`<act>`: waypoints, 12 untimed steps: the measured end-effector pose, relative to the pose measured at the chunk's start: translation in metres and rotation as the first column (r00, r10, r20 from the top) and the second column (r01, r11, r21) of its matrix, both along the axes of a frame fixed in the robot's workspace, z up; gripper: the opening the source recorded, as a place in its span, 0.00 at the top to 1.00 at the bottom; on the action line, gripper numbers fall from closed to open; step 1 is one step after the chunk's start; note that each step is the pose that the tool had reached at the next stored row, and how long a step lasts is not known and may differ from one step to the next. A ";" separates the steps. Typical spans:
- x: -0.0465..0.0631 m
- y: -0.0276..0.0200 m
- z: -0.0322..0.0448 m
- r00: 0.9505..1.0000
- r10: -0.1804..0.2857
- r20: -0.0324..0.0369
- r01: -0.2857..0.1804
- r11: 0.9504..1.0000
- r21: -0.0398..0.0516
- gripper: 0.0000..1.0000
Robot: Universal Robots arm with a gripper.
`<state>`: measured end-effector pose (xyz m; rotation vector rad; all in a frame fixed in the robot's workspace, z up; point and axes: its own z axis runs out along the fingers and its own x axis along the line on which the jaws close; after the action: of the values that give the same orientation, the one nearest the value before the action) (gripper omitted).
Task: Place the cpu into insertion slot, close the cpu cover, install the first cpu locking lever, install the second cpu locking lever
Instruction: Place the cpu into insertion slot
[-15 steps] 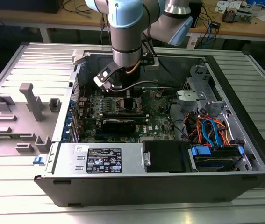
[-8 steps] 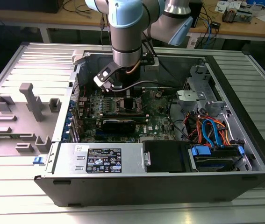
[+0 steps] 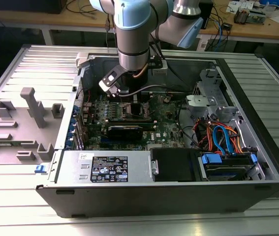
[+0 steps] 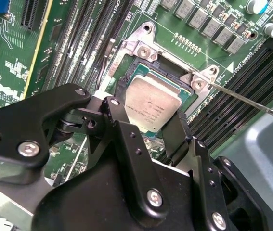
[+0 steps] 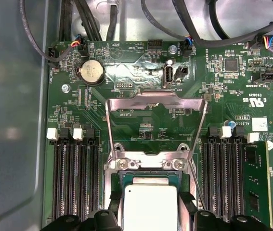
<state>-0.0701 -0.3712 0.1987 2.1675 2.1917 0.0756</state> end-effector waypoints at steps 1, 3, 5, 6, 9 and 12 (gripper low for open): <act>0.000 0.0000 0.0000 1.000 0.001 0.000 -0.001 1.000 0.000 0.46; 0.000 0.0000 0.0000 1.000 0.001 0.000 -0.001 1.000 0.000 0.46; 0.000 0.0000 0.0000 1.000 0.001 0.000 -0.001 1.000 0.000 0.46; 0.000 0.0000 0.0000 1.000 0.001 0.000 -0.001 1.000 0.000 0.46; 0.000 0.0000 0.0000 1.000 0.001 0.000 -0.001 1.000 0.000 0.46; 0.000 0.0001 -0.0002 1.000 0.001 0.000 -0.001 1.000 0.001 0.45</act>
<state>-0.0701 -0.3710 0.1985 2.1662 2.1933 0.0766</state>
